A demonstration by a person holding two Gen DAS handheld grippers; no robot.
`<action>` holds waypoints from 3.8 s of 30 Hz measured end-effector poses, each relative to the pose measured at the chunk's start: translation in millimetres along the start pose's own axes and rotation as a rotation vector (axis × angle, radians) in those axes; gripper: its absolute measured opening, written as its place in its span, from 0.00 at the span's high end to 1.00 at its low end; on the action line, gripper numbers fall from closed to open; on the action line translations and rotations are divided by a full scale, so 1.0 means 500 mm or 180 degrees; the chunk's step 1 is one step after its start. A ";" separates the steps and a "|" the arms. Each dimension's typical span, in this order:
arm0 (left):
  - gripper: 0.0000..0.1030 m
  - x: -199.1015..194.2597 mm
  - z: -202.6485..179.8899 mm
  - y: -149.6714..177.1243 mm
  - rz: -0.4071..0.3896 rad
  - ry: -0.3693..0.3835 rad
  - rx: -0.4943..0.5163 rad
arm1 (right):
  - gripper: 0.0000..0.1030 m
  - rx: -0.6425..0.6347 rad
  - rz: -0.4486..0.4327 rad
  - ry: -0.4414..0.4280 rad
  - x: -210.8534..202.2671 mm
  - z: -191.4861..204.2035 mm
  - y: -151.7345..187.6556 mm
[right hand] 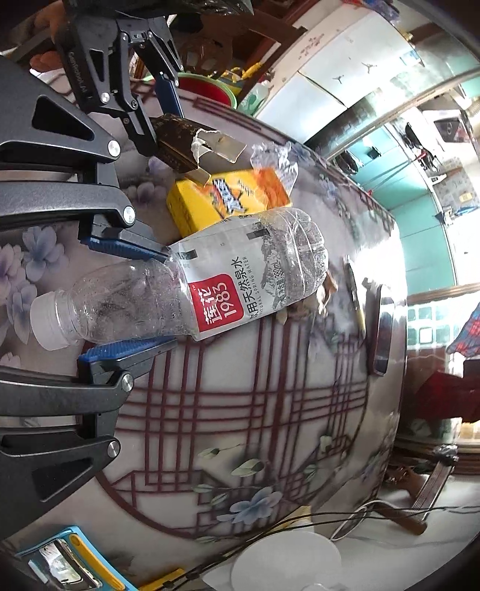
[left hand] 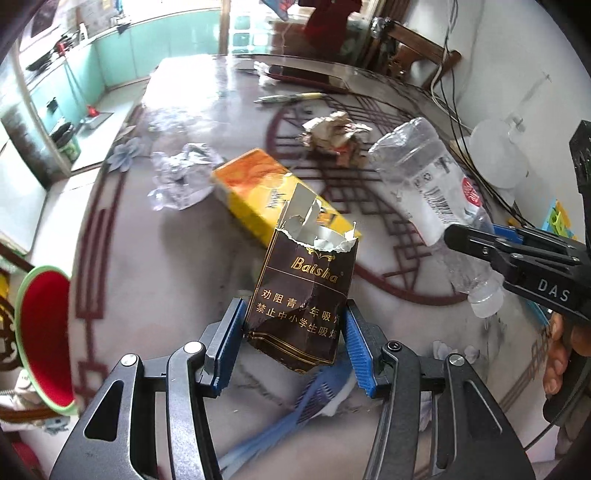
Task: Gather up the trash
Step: 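Carry the cigarette pack and plastic bottle over the red bucket with both tools, then open both tools to drop the pack and bottle into the bucket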
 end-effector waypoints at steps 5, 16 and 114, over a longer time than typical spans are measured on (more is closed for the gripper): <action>0.51 -0.014 0.038 0.010 -0.0031 -0.0057 -0.0129 | 0.64 -0.0121 -0.0064 -0.0029 -0.016 0.048 -0.007; 0.51 -0.042 0.106 0.035 -0.0060 -0.0107 -0.0254 | 0.64 -0.0308 -0.0113 -0.0100 -0.021 0.139 -0.017; 0.50 -0.046 0.717 0.211 0.0170 -0.0840 -0.2109 | 0.59 -0.1759 0.0345 -0.1169 0.238 0.829 -0.063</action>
Point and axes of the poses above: each gripper's, at about its wrist camera, not at the fingertips, and x roughly the way its jaws point, z to its left, y to its underside, the point moved 2 cm from there along x, roughly the way its jaws point, and after that the axes turned 3 degrees about -x, right-handed, at the moved point
